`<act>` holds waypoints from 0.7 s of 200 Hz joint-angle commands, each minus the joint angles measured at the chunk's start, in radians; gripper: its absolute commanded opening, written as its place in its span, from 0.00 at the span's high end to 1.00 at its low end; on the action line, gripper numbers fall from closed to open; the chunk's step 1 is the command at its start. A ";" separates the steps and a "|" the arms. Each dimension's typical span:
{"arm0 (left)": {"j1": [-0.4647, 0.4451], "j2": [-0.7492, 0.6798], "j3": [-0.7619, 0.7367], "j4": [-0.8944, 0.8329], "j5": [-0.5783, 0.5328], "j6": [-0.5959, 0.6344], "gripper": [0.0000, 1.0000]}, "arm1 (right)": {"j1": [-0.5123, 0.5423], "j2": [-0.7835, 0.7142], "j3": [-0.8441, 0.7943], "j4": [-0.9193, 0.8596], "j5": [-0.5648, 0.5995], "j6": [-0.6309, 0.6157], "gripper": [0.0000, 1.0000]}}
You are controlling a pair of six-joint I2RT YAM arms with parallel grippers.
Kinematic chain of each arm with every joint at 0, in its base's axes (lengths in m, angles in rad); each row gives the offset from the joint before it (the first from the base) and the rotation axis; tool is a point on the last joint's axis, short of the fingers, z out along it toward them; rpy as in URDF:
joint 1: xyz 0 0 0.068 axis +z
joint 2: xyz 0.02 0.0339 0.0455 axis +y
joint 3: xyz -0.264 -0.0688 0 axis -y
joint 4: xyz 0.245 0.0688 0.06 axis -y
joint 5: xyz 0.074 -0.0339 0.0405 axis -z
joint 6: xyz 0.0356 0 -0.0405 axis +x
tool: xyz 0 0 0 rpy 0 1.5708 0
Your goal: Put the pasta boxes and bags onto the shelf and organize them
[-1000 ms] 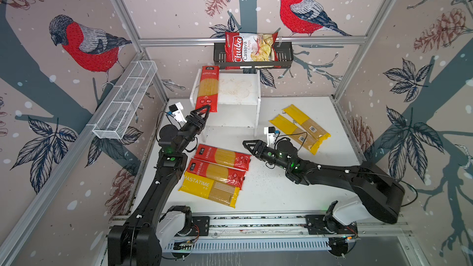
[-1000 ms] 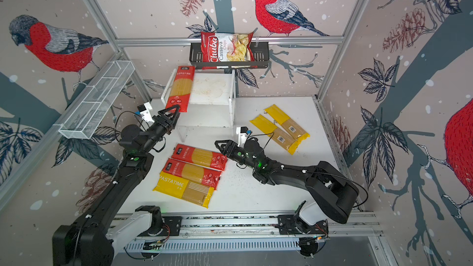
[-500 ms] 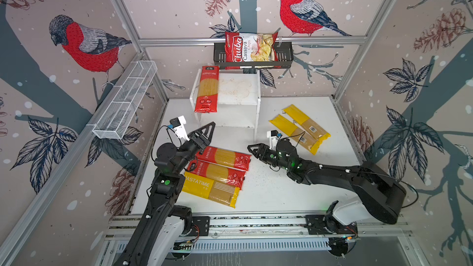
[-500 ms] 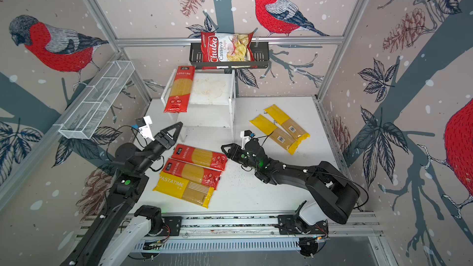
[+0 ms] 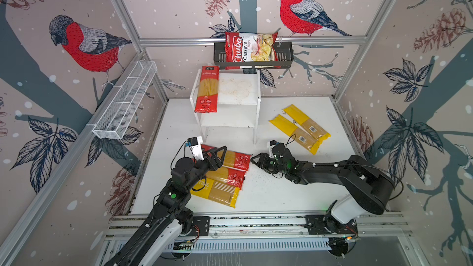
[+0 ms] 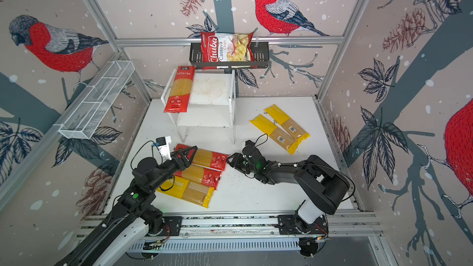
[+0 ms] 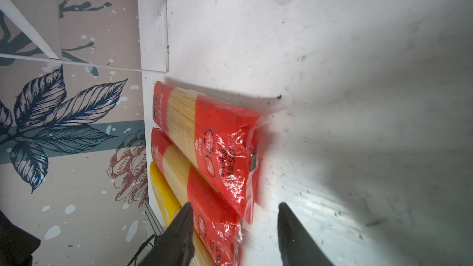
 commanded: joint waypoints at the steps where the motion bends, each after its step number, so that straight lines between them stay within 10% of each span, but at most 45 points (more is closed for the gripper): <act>1: -0.058 0.061 -0.002 0.080 -0.098 0.048 0.29 | -0.002 0.013 0.017 -0.008 -0.011 0.010 0.47; 140: -0.145 0.232 0.087 0.018 -0.269 0.101 0.28 | -0.009 0.233 0.122 0.080 -0.178 0.048 0.65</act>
